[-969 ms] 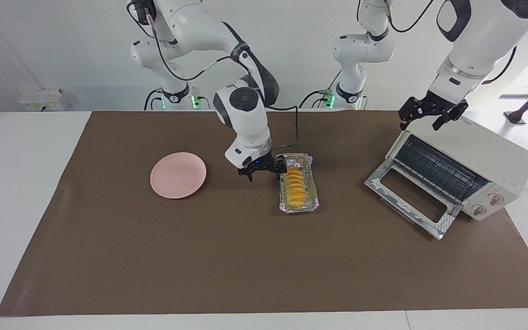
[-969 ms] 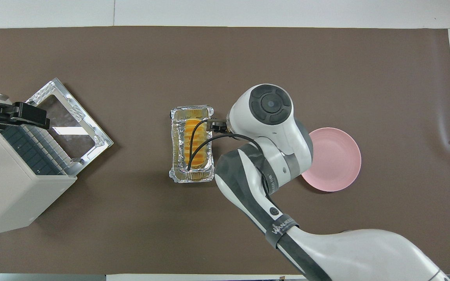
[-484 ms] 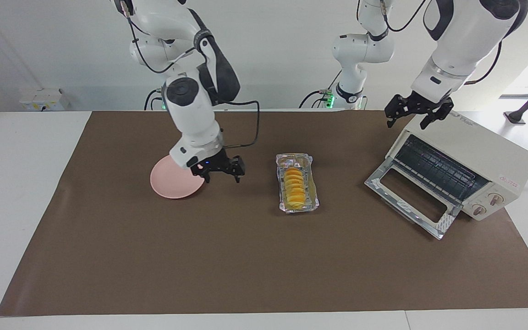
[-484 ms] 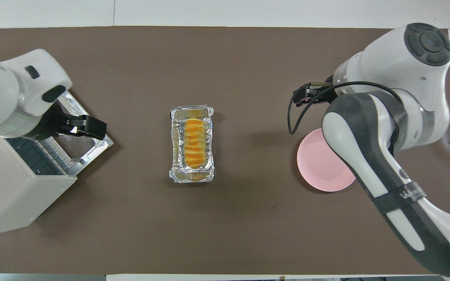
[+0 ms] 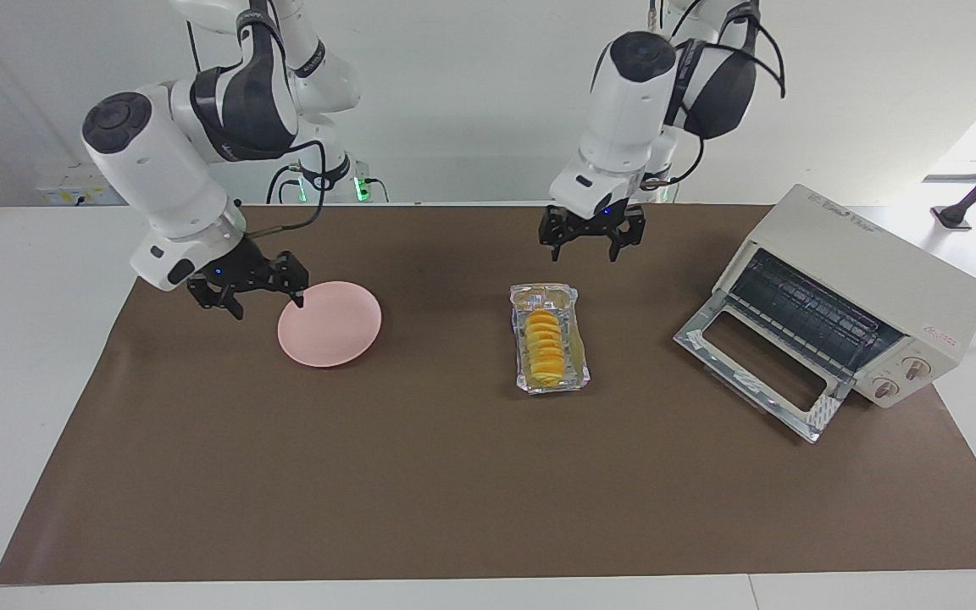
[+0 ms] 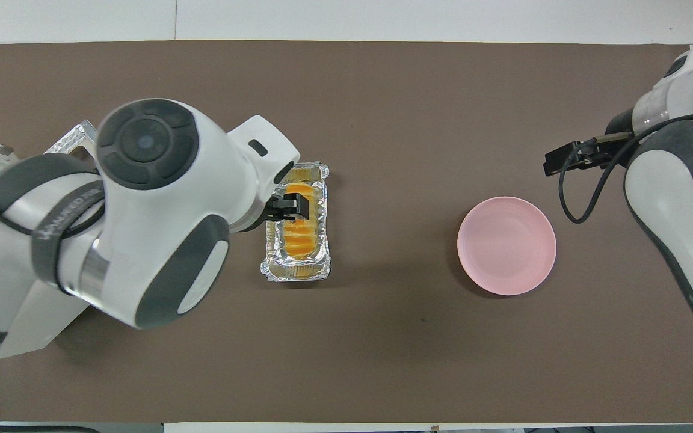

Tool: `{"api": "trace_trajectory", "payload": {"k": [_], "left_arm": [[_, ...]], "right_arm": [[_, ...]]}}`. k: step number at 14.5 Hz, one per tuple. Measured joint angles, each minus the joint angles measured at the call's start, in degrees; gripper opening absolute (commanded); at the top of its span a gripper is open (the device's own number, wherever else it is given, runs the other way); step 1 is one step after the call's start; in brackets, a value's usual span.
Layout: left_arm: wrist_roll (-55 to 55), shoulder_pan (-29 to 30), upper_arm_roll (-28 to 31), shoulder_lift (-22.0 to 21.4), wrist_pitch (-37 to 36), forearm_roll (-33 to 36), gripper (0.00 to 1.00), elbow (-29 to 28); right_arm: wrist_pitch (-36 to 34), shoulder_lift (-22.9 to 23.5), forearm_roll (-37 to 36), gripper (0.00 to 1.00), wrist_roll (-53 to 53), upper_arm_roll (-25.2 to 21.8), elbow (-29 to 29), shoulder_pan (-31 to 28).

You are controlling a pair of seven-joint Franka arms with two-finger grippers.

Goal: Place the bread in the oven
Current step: 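Release the tray with the right gripper while the left gripper reaches it, then grasp the foil tray with the left gripper and lift it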

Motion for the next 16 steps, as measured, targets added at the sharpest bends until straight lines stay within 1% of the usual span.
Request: {"api": "trace_trajectory", "payload": {"k": [2,5,6,8,11,12,14,16], "left_arm": [[-0.96,-1.97,-0.03,6.22,5.23,0.00,1.00,0.67],[-1.08,-4.24,0.11,14.39,10.67,0.00,1.00,1.75],[-1.16,-4.63,0.09,15.82,11.61,0.00,0.98,2.03],[-1.17,-4.81,0.20,17.02,12.00,0.00,0.86,2.23],[-1.17,-4.84,0.34,17.08,11.98,0.02,0.74,2.17],[-1.18,-4.94,0.34,17.10,11.98,0.02,0.68,2.03],[-1.61,-5.24,0.32,17.20,11.94,0.02,0.53,1.66],[-3.24,-6.02,0.29,17.27,11.92,0.02,0.29,0.94]], "right_arm": [[-2.48,-1.67,-1.25,1.00,-2.00,-0.02,-0.01,-0.78],[-4.78,-3.98,-2.02,1.00,-2.49,0.00,0.00,-0.90],[-5.55,-4.70,-2.05,1.00,-2.96,0.02,0.01,-1.11],[-8.41,-6.51,-2.11,1.00,-3.59,0.01,0.03,-2.31],[-14.54,-9.97,-2.13,1.00,-3.90,0.01,0.10,-4.04],[-16.37,-11.08,-2.16,1.00,-3.90,0.01,0.09,-4.29],[-18.23,-12.92,-2.58,1.00,-3.90,0.02,-0.22,-4.37],[-18.35,-13.77,-2.81,1.00,-3.88,0.01,-0.58,-4.37]]}}
